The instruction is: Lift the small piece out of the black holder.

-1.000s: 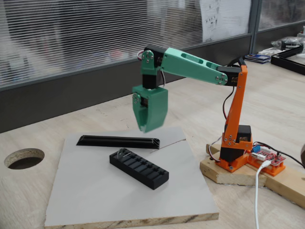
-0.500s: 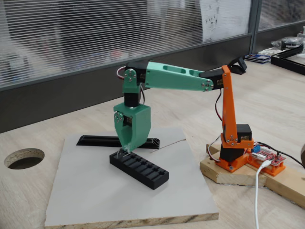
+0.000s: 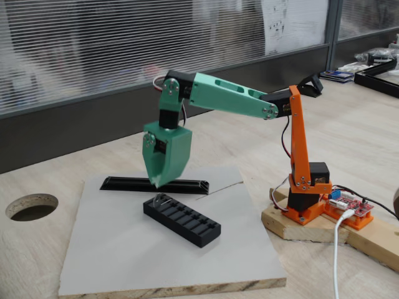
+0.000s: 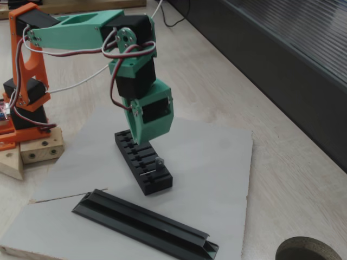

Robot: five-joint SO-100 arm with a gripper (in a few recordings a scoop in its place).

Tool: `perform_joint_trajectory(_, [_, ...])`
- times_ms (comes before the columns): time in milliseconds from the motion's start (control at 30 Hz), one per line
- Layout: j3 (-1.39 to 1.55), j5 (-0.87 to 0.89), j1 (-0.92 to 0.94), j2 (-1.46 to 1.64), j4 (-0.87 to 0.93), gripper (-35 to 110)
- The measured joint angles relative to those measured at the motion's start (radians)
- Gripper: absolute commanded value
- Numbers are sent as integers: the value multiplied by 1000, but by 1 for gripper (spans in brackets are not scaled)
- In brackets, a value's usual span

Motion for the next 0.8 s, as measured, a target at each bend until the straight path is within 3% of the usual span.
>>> perform_joint_trajectory(800, [-64,3,18,-98,0,7])
